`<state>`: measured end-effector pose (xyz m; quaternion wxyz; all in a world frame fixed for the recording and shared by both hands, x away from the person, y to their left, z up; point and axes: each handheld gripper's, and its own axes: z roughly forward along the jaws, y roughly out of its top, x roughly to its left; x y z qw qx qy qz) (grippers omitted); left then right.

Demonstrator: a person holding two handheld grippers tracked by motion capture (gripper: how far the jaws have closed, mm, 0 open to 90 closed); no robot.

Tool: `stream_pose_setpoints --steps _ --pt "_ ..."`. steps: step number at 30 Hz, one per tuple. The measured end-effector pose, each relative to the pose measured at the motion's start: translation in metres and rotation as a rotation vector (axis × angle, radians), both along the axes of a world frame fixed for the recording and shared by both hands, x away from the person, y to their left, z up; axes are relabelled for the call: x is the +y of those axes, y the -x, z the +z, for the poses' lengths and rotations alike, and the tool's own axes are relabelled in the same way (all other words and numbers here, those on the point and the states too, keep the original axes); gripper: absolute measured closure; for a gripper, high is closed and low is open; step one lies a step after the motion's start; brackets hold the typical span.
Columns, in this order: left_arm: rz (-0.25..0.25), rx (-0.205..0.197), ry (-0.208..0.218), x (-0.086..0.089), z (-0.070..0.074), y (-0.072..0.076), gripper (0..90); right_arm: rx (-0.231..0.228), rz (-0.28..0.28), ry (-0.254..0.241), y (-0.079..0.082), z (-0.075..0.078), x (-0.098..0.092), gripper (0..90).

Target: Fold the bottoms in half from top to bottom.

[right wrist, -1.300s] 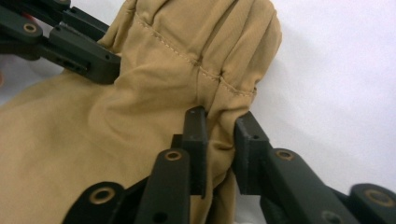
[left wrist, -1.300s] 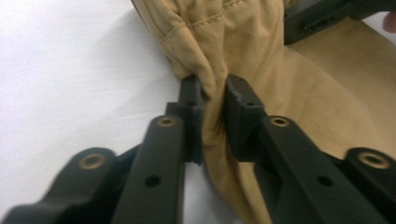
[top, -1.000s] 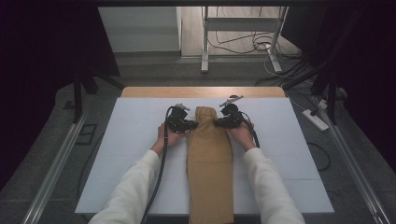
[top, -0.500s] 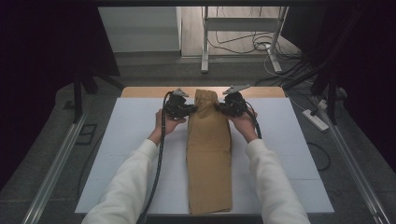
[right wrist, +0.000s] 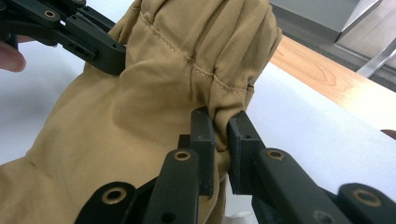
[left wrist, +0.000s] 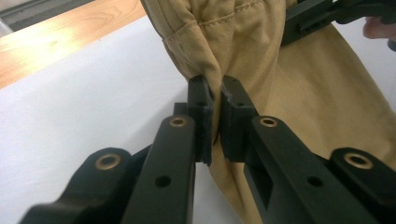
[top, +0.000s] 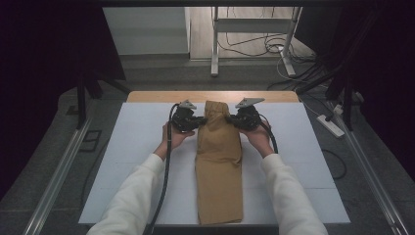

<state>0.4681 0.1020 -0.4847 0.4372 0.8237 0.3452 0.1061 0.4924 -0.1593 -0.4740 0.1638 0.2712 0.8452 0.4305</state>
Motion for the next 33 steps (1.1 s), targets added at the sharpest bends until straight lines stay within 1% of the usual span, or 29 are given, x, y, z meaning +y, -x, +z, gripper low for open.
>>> stream_pose_setpoints --steps 4,9,12,22,25,29,33 --pt "-0.007 -0.005 -0.007 -0.001 0.001 0.007 83.3 -0.005 0.003 0.0 0.005 -0.001 0.0 81.8" --pt "-0.02 0.01 -0.015 -0.001 -0.002 0.015 83.2 0.026 0.002 -0.002 0.011 -0.007 -0.001 81.8" --pt "-0.027 0.015 -0.011 -0.001 -0.003 0.019 83.2 0.042 0.005 -0.009 0.015 -0.01 -0.002 81.8" --pt "-0.047 0.01 0.012 0.002 -0.001 0.034 83.2 0.044 0.027 -0.026 0.031 -0.004 -0.006 81.7" --pt "-0.053 0.012 0.019 0.002 -0.001 0.04 83.1 0.052 0.03 -0.027 0.037 -0.003 -0.006 81.7" --pt "-0.064 0.008 0.021 0.001 -0.002 0.049 83.2 0.063 0.04 -0.041 0.043 -0.004 -0.009 81.4" --pt "-0.072 0.015 0.03 0.002 -0.003 0.056 83.2 0.071 0.046 -0.042 0.05 -0.004 -0.01 81.4"
